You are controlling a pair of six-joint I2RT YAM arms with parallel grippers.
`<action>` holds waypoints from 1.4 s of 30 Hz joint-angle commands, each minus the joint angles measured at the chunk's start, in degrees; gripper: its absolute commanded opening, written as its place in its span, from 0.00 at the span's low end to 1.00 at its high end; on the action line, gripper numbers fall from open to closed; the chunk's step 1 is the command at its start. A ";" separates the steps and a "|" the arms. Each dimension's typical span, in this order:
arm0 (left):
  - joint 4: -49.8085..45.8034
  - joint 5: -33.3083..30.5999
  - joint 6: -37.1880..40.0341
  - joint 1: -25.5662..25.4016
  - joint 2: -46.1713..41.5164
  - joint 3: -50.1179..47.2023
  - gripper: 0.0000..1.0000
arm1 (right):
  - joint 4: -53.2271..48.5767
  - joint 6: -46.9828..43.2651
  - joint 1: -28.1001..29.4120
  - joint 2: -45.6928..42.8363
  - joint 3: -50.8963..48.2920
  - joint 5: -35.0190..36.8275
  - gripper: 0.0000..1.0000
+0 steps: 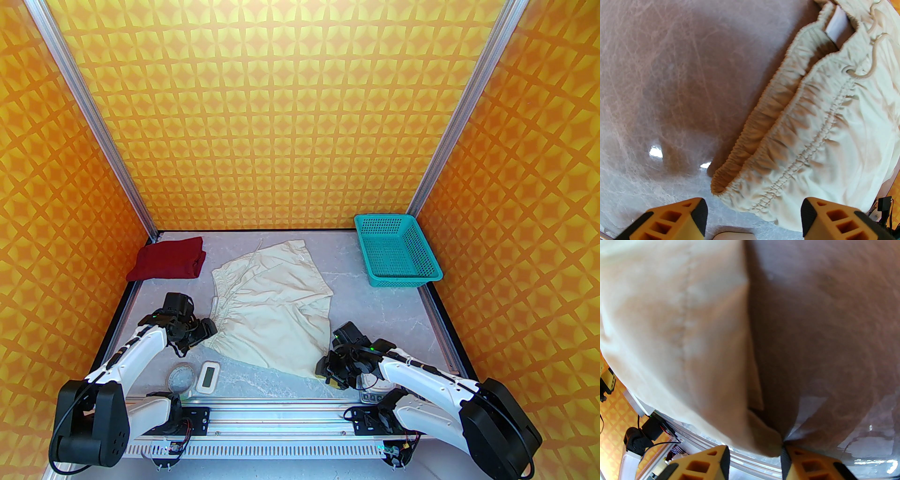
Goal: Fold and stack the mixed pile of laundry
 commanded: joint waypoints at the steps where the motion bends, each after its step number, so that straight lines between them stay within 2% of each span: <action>1: 1.79 -1.05 -0.05 0.41 1.16 -1.12 0.72 | 2.43 1.40 0.29 0.14 -0.58 3.06 0.38; 9: 3.25 0.01 -0.51 0.29 2.02 -1.55 0.71 | 3.23 1.12 0.36 1.63 0.97 4.09 0.21; 13: 6.58 2.81 -2.08 -0.54 3.03 -3.09 0.65 | 3.75 1.14 0.36 1.86 1.15 4.28 0.16; 19: 7.06 3.12 -3.55 -2.44 3.65 -3.92 0.64 | 3.31 1.15 0.36 1.44 1.99 4.83 0.12; 21: 7.21 3.11 -3.62 -2.58 2.81 -4.33 0.56 | 2.77 1.10 0.34 1.13 2.33 5.30 0.11; 25: 7.49 3.13 -3.65 -2.79 1.70 -3.91 0.31 | 1.83 0.84 0.36 0.14 3.22 6.37 0.09; 28: 7.85 3.13 -3.84 -3.00 -0.29 -3.73 0.13 | -1.16 -0.22 0.36 -1.09 5.59 8.94 0.06; 31: 6.71 3.12 -4.09 -3.23 -3.92 -3.09 0.00 | -6.42 -1.77 0.36 -2.86 9.00 12.38 0.03; 36: 2.80 3.12 -3.70 -3.49 -9.90 -0.68 0.00 | -16.90 -5.59 0.28 -4.92 16.92 19.64 0.01; 42: 0.41 3.12 -3.90 -3.67 -11.94 3.49 0.00 | -26.13 -11.01 0.11 -2.37 27.87 27.09 0.01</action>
